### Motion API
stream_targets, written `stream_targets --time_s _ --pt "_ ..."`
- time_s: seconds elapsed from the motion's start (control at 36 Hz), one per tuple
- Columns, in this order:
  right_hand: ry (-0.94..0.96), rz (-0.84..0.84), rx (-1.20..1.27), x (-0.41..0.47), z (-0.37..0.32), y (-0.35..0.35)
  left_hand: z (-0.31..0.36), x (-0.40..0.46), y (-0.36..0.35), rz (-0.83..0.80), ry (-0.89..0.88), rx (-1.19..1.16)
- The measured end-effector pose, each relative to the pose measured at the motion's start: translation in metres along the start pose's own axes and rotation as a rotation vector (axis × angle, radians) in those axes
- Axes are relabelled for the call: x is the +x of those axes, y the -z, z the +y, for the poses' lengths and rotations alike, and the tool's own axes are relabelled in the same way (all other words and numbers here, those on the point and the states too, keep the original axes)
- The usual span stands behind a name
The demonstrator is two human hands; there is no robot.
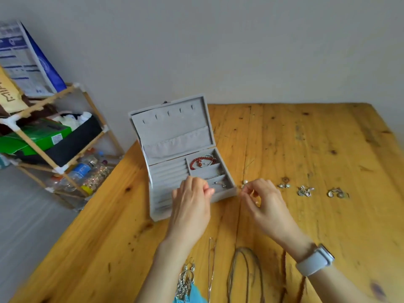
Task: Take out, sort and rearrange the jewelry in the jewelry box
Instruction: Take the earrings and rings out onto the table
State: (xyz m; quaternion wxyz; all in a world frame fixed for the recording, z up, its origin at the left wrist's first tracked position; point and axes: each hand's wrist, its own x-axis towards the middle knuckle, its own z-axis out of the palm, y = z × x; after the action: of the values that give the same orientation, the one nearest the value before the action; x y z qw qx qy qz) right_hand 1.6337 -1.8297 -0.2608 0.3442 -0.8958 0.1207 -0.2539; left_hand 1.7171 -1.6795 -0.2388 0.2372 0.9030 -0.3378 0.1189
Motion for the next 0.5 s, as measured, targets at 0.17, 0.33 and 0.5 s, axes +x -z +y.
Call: stream_targets --time_s 0.17,0.33,0.5 --pt "-0.172 0.182 -0.102 -0.027 0.052 0.032 0.060 -0.001 -0.063 0.048 -0.138 -0.114" --pt "-0.200 0.202 -0.223 -0.039 0.074 0.040 0.090 0.010 -0.098 -0.005 -0.256 -0.079" --pt "-0.173 0.183 -0.387 -0.041 0.079 0.034 0.081 0.008 -0.114 -0.030 -0.243 -0.058"
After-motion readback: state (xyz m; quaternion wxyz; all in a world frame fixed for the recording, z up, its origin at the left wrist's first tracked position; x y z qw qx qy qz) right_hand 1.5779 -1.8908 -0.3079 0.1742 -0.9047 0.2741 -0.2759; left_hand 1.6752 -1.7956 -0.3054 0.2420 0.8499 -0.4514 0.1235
